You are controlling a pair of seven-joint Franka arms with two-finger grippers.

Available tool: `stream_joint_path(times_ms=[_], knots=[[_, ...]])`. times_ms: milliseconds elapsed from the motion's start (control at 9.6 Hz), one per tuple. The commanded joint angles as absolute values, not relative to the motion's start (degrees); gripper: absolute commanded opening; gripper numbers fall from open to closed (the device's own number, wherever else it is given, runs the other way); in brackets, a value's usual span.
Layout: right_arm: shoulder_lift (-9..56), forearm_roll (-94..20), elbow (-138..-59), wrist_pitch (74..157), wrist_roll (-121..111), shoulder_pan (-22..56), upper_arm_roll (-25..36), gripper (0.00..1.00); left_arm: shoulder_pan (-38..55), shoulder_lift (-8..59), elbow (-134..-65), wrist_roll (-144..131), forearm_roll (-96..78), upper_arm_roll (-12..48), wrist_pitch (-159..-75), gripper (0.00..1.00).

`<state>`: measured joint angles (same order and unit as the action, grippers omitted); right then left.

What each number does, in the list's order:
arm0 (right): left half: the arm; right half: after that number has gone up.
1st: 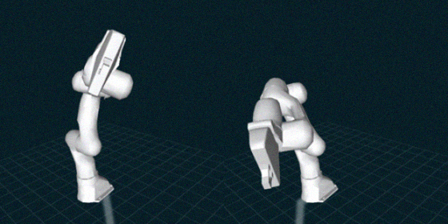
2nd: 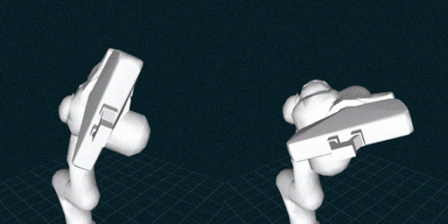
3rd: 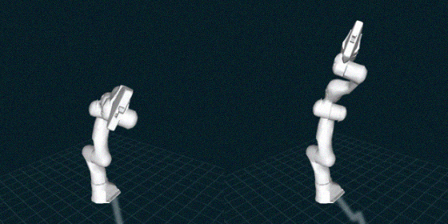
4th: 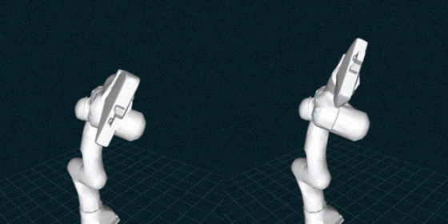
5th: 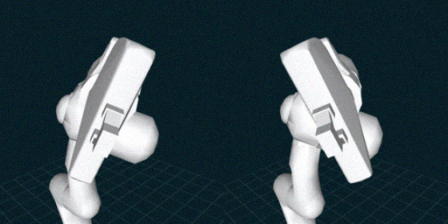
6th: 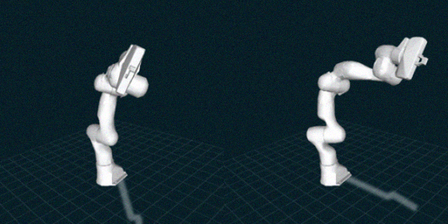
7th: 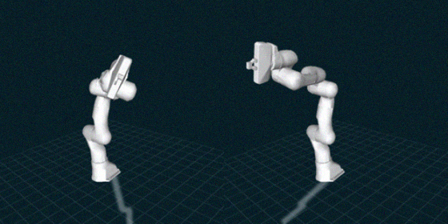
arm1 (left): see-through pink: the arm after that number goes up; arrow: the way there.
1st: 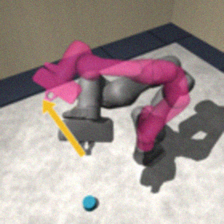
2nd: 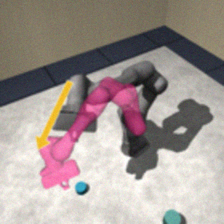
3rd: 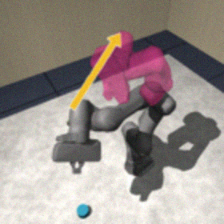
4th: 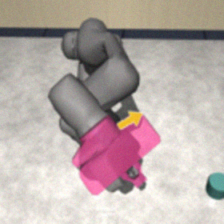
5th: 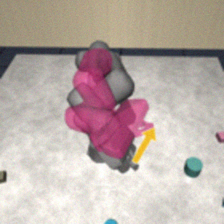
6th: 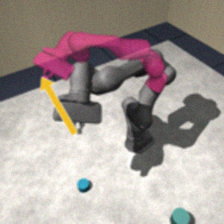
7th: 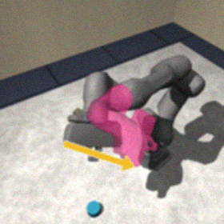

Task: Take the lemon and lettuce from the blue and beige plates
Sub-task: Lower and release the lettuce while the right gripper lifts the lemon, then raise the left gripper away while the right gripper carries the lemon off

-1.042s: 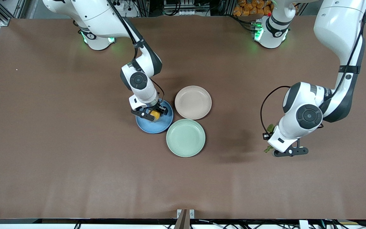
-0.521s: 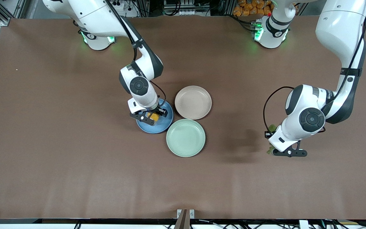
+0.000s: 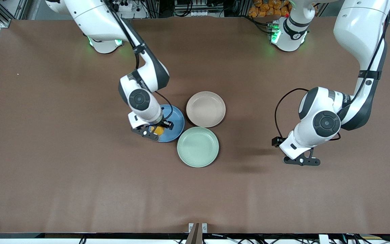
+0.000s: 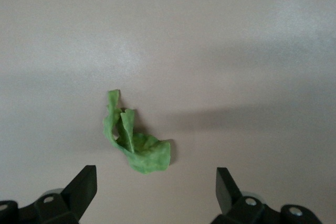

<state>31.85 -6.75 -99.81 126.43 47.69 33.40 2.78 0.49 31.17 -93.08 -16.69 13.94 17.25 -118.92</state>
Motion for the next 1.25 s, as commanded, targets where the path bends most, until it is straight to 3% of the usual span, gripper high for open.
stream_joint_path(times_ms=[0, 208, 833, 1146], knots=[[32.08, -7.38, -93.71, 118.51, 41.60, 29.20, 2.29, 0.35, 2.18, 25.95, -98.24, -15.47, 11.96, 14.70, -118.56, 1.00], [31.82, -7.47, -92.03, 114.80, 36.15, 25.68, 2.29, 0.33, 7.36, 20.33, -103.42, -15.21, 7.14, 7.85, -119.61, 1.00], [30.94, -7.03, -91.49, 111.01, 17.62, 15.84, 2.46, 0.31, 6.42, 5.12, -118.46, -12.58, 2.21, 7.12, -121.38, 1.00], [28.40, -6.77, -94.91, 111.18, 5.76, 10.21, 2.72, 0.31, 6.42, -0.34, -121.29, -11.51, 1.41, 5.89, -121.29, 1.00]])
